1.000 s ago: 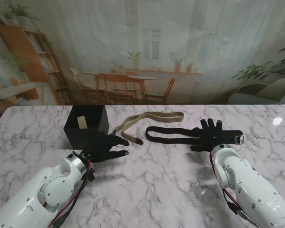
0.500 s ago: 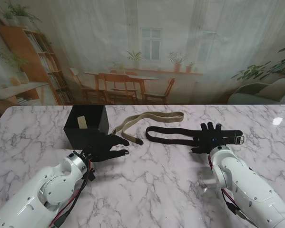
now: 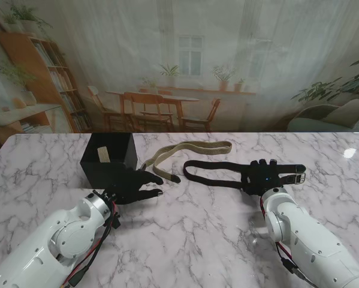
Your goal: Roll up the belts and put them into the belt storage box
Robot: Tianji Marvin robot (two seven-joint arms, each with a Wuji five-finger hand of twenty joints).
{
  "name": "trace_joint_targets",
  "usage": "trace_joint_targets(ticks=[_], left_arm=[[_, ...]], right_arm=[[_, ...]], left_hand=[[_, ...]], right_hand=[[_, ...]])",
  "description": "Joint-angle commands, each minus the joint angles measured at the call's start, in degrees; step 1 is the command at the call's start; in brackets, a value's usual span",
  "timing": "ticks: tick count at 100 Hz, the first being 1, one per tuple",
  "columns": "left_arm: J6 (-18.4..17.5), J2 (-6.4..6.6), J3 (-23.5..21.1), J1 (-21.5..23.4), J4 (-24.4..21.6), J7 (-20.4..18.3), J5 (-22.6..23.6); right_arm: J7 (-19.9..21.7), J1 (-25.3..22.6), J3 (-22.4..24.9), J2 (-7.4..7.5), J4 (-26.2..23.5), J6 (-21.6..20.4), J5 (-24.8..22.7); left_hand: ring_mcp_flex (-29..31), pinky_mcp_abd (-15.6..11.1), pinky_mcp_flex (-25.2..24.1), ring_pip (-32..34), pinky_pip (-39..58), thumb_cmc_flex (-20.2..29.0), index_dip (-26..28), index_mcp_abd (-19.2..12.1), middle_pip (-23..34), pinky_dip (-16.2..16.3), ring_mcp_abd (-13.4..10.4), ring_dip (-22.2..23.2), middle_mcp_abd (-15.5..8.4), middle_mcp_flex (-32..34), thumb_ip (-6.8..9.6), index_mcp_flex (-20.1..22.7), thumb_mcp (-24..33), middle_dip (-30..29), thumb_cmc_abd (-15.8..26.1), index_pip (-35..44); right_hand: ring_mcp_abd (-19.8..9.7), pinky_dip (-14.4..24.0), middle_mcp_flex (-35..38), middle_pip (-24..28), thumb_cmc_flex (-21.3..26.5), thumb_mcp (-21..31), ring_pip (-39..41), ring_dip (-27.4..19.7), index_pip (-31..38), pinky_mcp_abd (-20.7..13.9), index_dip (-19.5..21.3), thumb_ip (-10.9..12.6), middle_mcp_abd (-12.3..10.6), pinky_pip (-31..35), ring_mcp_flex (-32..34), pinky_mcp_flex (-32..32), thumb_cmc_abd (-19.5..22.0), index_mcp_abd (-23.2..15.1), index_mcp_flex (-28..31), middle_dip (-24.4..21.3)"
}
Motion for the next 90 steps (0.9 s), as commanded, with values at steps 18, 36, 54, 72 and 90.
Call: trace_joint_targets(ticks=[18, 36, 54, 72, 90], left_arm=[[0.1, -0.09, 0.2, -0.3, 0.5, -0.6, 0.0], [0.0, -0.12, 0.3, -0.4, 0.7, -0.2, 0.1], [-0.1, -0.10, 0.4, -0.5, 0.9, -0.3, 0.2], [-0.2, -0.10, 0.7, -0.7, 1.2, -0.2, 0.2], [-0.3, -0.12, 1.0, -1.1, 1.5, -0.1, 0.1]], right_arm=[[-1.4, -2.0, 1.6, -0.39, 0.3, -1.1, 0.2], [-3.6, -2.7, 2.2, -0.71, 0.8, -2.3, 1.2], [-5.3, -2.9, 2.4, -1.01, 1.5, -2.7, 2.0], [-4.8, -3.5, 3.3, -0.78, 0.7, -4.0, 1.5], [-5.4, -3.9, 3.9, -0.56, 0.6, -5.1, 0.7]], left_hand=[[-0.6, -0.3, -0.6, -1.2, 1.6, 0.4, 0.3, 0.7, -1.0, 1.6, 0.7, -0.5, 0.3, -1.4, 0.50, 1.0, -1.6, -0.4, 1.7, 0.1], [-0.6, -0.3, -0.6, -1.1, 1.7, 0.4, 0.3, 0.7, -0.9, 1.7, 0.6, -0.5, 0.3, -1.6, 0.51, 1.0, -1.6, -0.4, 1.6, 0.2], [-0.5, -0.4, -0.5, -1.1, 1.8, 0.4, 0.3, 0.6, -0.9, 1.8, 0.5, -0.4, 0.2, -1.6, 0.52, 1.0, -1.5, -0.4, 1.6, 0.2], [-0.6, -0.4, -0.5, -1.1, 1.9, 0.4, 0.3, 0.6, -0.8, 1.9, 0.5, -0.4, 0.2, -1.6, 0.52, 1.0, -1.5, -0.4, 1.6, 0.3], [-0.4, -0.4, -0.5, -1.0, 1.9, 0.4, 0.3, 0.7, -0.7, 1.9, 0.5, -0.4, 0.1, -1.6, 0.53, 1.1, -1.5, -0.4, 1.6, 0.4]], right_hand=[[-1.8, -1.8, 8.8, 2.8, 4.2, 4.5, 5.1, 2.5, 6.1, 2.2, 0.3, -0.2, -4.0, 1.1, 6.1, 0.5, 2.3, 4.0, 2.2, 2.5], [-4.8, -2.7, 25.2, 6.6, 5.4, 5.0, 8.8, 5.0, 8.0, 3.1, 1.0, -0.5, -6.9, 1.8, 15.4, 2.6, 2.0, 6.8, 1.1, 5.5], [-7.0, -3.8, 34.3, 9.9, 6.6, 4.8, 9.7, 6.4, 9.1, 2.4, 0.5, -0.9, -6.7, 3.3, 21.6, 5.2, 1.6, 7.1, -0.3, 9.2], [-10.1, -3.1, 39.6, 14.7, 7.6, 5.0, 13.9, 9.9, 9.1, 1.2, 0.0, -0.7, -7.0, 7.5, 28.2, 10.6, 0.9, 6.1, -1.0, 13.5], [-11.7, -0.4, 44.2, 18.4, 8.1, 6.0, 18.1, 13.8, 8.7, 0.6, -0.5, -0.7, -7.7, 13.5, 34.1, 15.2, 0.2, 5.4, -0.7, 16.8]])
